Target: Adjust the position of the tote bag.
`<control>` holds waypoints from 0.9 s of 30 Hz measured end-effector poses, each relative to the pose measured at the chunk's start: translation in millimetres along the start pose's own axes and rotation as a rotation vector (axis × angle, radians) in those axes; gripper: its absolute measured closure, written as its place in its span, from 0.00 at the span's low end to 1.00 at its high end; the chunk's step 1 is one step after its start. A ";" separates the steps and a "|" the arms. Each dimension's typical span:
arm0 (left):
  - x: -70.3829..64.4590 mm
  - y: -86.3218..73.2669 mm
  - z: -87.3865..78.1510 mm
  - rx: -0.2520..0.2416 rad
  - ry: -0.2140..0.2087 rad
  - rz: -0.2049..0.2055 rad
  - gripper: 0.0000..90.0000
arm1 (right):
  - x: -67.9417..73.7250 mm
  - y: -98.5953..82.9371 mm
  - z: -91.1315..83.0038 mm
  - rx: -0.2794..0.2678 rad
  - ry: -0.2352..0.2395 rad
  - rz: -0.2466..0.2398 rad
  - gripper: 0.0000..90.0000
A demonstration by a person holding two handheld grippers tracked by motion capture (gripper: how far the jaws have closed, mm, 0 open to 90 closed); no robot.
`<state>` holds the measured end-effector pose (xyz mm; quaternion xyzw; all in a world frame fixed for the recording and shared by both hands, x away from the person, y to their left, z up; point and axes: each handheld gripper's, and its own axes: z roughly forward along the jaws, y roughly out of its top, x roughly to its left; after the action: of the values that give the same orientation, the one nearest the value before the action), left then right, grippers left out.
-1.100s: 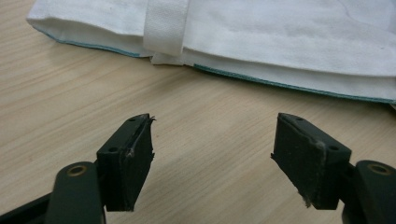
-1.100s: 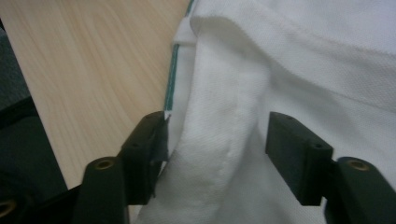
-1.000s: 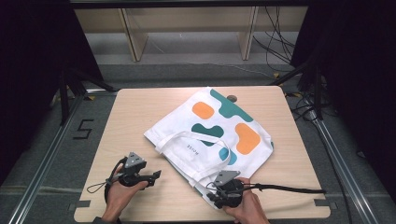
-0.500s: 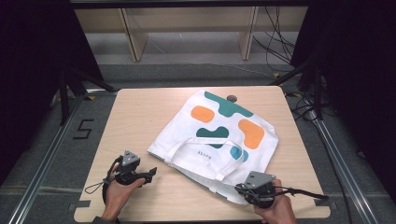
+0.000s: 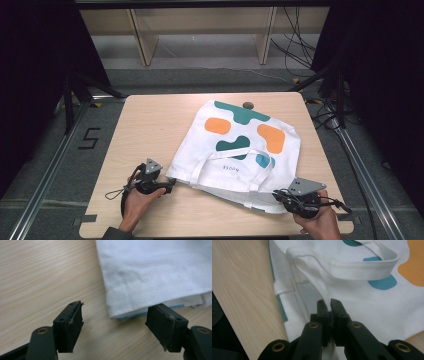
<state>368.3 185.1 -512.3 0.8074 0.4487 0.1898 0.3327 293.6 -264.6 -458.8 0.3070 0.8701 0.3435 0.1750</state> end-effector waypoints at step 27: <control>-40.9 -12.7 -39.1 -0.054 -0.111 0.218 0.92 | -15.6 -12.2 19.0 0.170 -0.158 -0.097 0.95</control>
<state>315.5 169.4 -493.9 0.8514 0.3339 0.1918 0.3560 310.1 -272.5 -479.3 0.3044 0.8935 0.2343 0.2327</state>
